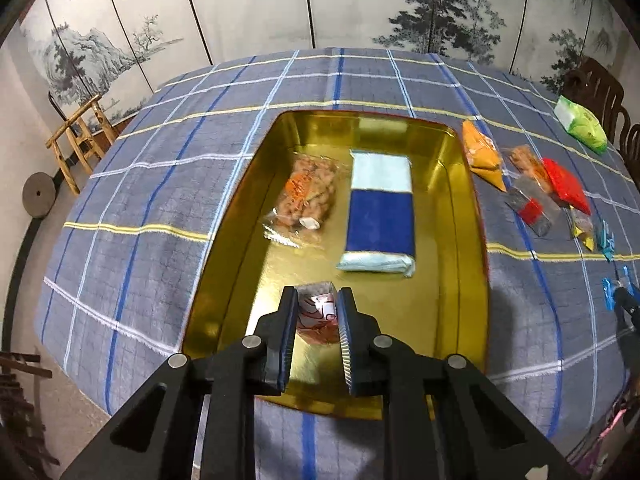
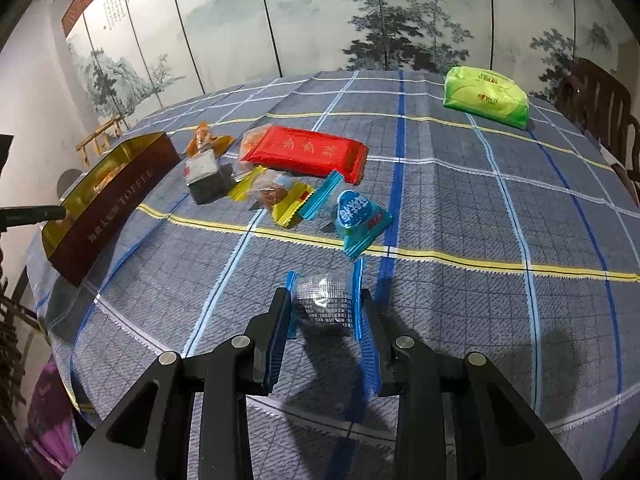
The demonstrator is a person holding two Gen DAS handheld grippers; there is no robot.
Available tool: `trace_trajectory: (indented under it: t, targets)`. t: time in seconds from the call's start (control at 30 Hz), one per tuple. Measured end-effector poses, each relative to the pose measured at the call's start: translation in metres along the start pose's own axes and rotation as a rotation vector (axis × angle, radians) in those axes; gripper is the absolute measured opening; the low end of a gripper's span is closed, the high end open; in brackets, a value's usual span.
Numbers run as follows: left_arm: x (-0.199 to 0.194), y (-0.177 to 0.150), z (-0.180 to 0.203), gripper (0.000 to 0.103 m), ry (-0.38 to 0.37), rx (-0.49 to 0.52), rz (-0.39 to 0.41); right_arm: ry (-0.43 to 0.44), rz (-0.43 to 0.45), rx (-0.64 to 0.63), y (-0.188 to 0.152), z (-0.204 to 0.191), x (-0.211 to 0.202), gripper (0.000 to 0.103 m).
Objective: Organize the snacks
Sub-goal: 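Lower the pink cake into the tin and open the left tool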
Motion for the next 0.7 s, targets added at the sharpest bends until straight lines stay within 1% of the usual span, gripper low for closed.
trace_trajectory:
  t: [0.1,0.23,0.3,0.33,0.43,0.57,0.63,0.7]
  targets:
    - [0.003,0.003,-0.003,0.017,0.011,0.009,0.006,-0.005,-0.002,0.002,0.000,-0.001,0.000,0.034]
    - [-0.001,0.003,-0.007,0.017,0.005,0.000,0.015,-0.011,0.001,-0.001,0.002,-0.004,-0.006,0.034]
    - [-0.006,0.004,-0.008,0.020,0.026,0.006,0.031,-0.014,0.006,-0.004,0.003,-0.005,-0.009,0.034]
    - [-0.009,0.006,-0.009,0.020,0.040,0.016,0.046,-0.016,0.008,-0.005,0.004,-0.005,-0.010,0.034]
    - [-0.011,0.011,-0.009,0.020,0.069,0.044,0.060,-0.021,0.009,-0.007,0.006,-0.007,-0.012,0.034]
    - [-0.013,0.020,-0.010,0.020,0.070,0.042,0.069,-0.022,0.010,-0.011,0.007,-0.009,-0.014,0.034]
    - [-0.018,0.025,-0.009,0.026,0.068,0.041,0.085,-0.024,0.012,-0.015,0.007,-0.011,-0.015,0.034]
    - [-0.024,0.029,-0.008,0.047,0.073,0.045,0.107,-0.026,0.013,-0.015,0.007,-0.012,-0.017,0.034]
Point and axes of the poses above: each gripper's, at about its wrist camera, not at the fingertips, and x roughly the way its jaws point, z to its right, y to its top, the point moved 6 cm from there along x, roughly the way its jaws point, and after that the axes turned 12 degrees about -y, right-handed, at the moved point
